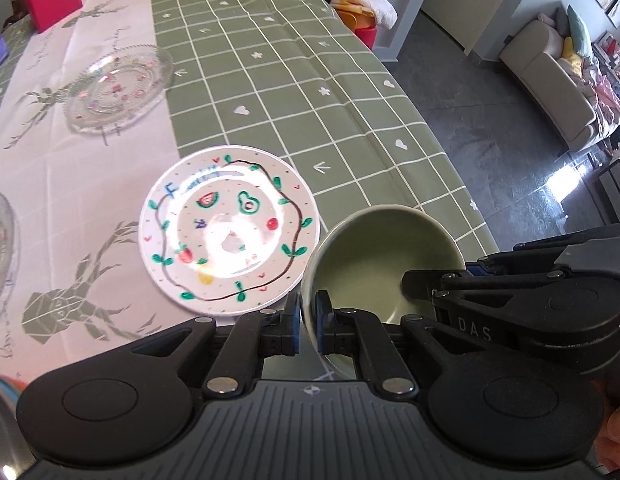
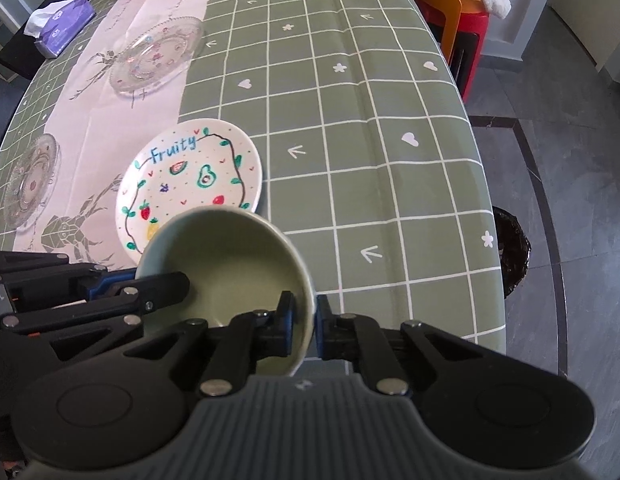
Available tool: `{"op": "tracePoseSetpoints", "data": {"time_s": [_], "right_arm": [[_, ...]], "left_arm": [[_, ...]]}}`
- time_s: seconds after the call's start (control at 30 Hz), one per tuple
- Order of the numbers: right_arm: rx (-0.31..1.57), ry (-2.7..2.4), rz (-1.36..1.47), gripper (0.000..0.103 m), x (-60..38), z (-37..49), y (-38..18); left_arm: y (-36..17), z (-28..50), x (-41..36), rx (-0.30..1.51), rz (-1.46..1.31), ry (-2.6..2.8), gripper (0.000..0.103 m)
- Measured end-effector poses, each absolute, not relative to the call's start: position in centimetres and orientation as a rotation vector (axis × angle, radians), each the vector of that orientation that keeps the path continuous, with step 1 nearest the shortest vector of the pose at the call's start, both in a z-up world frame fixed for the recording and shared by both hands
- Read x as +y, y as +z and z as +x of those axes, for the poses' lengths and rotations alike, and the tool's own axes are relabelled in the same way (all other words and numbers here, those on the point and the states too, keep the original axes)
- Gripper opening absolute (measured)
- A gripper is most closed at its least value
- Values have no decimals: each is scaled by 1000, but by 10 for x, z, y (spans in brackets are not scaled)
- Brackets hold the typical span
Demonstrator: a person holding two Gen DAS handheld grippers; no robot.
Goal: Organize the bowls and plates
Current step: 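Carry the green bowl with the right tool and lower it into the stacked steel bowls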
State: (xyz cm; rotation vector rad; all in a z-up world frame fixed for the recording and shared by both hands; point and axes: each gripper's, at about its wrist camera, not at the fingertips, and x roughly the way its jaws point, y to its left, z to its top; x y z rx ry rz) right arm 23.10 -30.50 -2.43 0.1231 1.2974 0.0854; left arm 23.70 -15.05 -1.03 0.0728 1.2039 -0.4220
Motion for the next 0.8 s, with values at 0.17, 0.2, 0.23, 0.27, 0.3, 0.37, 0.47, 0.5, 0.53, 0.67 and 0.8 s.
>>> {"op": "tracePoseSetpoints", "data": {"time_s": [0.17,0.2,0.23,0.27,0.3,0.37,0.47,0.5,0.53,0.67,0.8], "right_arm": [[1260,122,92,8,-279,217,0],[1253,130,83,8,-273,215,4],[1245,140,75,8,-266,212,9],[1238,149,68,8,-261,209,13],[1231,160,58,8,-253,206,18],[1219,179,43,8,-241,201,25],[1201,210,14,8,-219,194,36],[1197,220,5,8,-212,192,39],[1193,229,-1,8,-205,190,42],[1170,269,-25,8,-176,186,54],[1151,310,-53,8,-144,184,64]], "left_arm": [[13,219,-126,1168,78,-395,8],[17,216,-121,1161,79,-391,8],[22,212,-114,1153,78,-384,8],[25,209,-109,1149,75,-379,8],[29,206,-102,1146,70,-372,8],[36,200,-87,1140,55,-357,8],[44,191,-68,1131,44,-334,8],[47,189,-63,1129,43,-325,8],[50,186,-55,1124,40,-314,8],[61,177,-27,1104,24,-276,8],[69,170,5,1091,-13,-239,8]]}}
